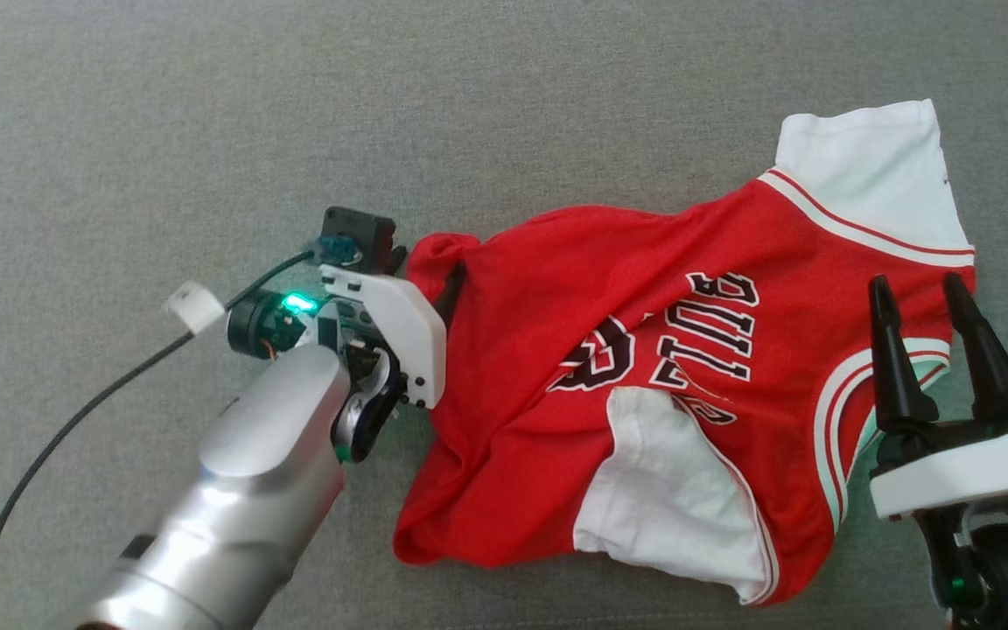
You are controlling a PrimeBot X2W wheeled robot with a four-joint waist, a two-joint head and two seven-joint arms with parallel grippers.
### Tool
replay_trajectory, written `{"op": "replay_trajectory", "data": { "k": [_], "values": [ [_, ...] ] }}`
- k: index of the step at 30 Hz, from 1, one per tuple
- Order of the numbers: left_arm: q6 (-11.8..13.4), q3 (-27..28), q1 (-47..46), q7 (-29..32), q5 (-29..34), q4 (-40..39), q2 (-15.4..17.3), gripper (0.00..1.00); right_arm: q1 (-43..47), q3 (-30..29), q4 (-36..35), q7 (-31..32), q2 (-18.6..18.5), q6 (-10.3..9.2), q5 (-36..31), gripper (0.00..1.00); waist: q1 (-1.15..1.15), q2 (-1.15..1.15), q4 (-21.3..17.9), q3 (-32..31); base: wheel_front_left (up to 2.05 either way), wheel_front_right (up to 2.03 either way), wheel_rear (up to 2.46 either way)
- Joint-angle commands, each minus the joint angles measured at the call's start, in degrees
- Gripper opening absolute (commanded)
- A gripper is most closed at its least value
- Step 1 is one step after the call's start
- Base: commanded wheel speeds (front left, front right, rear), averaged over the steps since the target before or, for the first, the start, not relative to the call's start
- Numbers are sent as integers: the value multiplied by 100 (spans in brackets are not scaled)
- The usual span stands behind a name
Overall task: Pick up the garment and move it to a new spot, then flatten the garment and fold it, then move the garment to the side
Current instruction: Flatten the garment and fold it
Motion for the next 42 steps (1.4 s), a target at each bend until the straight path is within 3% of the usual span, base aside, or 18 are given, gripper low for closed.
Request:
{"op": "replay_trajectory", "data": {
  "k": [1,2,3,4,5,9,13,23,30,39,40,41,42],
  "values": [
    [-31,81,-203,93,-32,25,44,100,-163,105,-174,28,-89,-4,77,100,0,0,-10,4,0,0,0],
    [-57,48,-228,135,-31,117,20,100,-171,99,-160,39,-98,-4,84,100,0,0,-17,7,0,0,0],
    [-83,33,-252,140,-39,192,-8,90,-182,97,-144,46,-111,-4,90,100,0,0,-25,8,0,0,0],
    [-101,22,-279,123,-40,260,-34,39,-196,93,-125,55,-129,-4,100,100,0,0,-35,13,0,0,0],
    [-117,16,-305,82,-37,323,-57,0,-217,90,-101,64,-150,-4,116,100,0,0,-46,15,0,0,0],
    [-133,45,-372,-249,-18,501,-114,0,-404,-10,53,93,-324,-4,177,100,0,0,-93,-1,0,0,0],
    [-85,76,-414,-565,26,554,-126,0,-872,-179,465,127,-767,-4,226,100,0,0,-95,-15,0,0,0],
    [-2,71,-364,-896,75,169,-66,0,-2578,264,2724,917,-2025,-4,784,100,0,0,251,168,0,0,0],
    [15,30,-457,-943,109,-197,-61,0,-3746,831,4272,1401,-2388,-4,1080,100,0,0,505,476,0,0,0],
    [77,55,-458,-1088,101,-502,-19,0,-4598,1201,5731,1737,-2534,-4,1266,100,0,0,708,722,0,0,0],
    [98,71,-441,-1126,99,-531,-5,0,-4637,1259,5793,1806,-2538,-4,1320,35,0,0,711,720,0,0,0],
    [114,92,-416,-1168,88,-563,14,0,-4675,1307,5809,1822,-2536,-4,1384,0,0,0,706,713,0,0,0],
    [114,92,-416,-1168,88,-563,14,0,-4675,1307,5809,1822,-2536,-4,1384,0,0,0,706,713,0,0,0]
  ]
}}
